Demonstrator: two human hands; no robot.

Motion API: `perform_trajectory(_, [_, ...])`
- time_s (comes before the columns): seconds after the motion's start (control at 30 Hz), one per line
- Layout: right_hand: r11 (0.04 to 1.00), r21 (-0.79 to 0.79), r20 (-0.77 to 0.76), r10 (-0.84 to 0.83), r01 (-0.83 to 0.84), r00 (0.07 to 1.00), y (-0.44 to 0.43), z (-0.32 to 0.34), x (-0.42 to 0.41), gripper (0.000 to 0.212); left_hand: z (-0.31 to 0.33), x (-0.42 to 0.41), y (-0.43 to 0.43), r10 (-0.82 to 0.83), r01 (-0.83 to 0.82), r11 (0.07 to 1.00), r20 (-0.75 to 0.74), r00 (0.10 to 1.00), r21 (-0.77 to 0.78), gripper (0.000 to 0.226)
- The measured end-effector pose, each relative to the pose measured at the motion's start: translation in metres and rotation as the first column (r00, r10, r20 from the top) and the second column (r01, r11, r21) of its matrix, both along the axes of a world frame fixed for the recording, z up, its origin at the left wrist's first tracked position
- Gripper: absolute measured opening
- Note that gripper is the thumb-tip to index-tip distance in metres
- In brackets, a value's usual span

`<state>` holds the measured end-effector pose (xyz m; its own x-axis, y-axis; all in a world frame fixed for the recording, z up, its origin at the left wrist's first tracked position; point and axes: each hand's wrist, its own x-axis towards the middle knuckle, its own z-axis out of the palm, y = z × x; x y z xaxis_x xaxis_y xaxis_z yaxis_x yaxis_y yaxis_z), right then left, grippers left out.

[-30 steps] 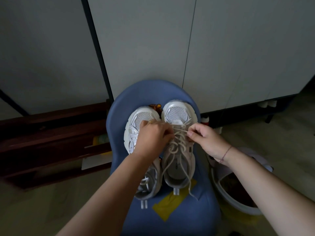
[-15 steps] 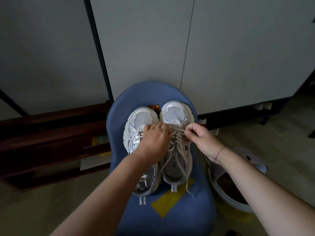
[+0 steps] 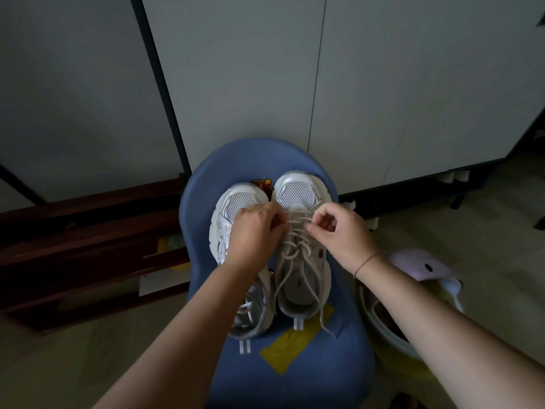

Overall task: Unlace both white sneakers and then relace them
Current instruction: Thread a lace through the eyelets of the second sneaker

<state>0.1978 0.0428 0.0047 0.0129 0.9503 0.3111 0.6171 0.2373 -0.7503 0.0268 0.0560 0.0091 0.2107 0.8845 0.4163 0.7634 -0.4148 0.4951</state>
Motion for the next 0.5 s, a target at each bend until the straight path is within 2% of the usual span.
perform_trajectory(0.07, [0.998,-0.009,0.056,0.064,-0.064,0.996,0.000,-0.001,-0.002,0.006,0.001,-0.002,0.001,-0.073,0.073,0.997,0.029,0.997,-0.014,0.007])
perform_trajectory(0.13, [0.997,-0.021,0.115,0.078,-0.076,0.990,0.000,-0.002,-0.004,0.012,0.001,-0.006,0.003,-0.147,0.147,0.988,0.023,0.989,-0.042,0.009])
perform_trajectory(0.23, [0.998,-0.018,0.184,0.062,-0.059,0.981,0.001,0.002,-0.007,0.017,-0.001,-0.011,0.005,-0.203,0.200,0.978,-0.044,0.978,-0.064,0.024])
perform_trajectory(0.4, [0.997,-0.078,0.321,0.046,-0.022,0.946,-0.002,0.007,-0.016,0.025,-0.005,-0.001,0.001,-0.099,0.108,0.993,-0.183,0.978,0.040,0.013])
perform_trajectory(0.5, [0.995,-0.096,0.375,0.016,0.022,0.927,-0.002,0.008,-0.020,0.025,-0.006,0.006,-0.002,-0.049,0.066,0.997,-0.283,0.958,0.050,0.019])
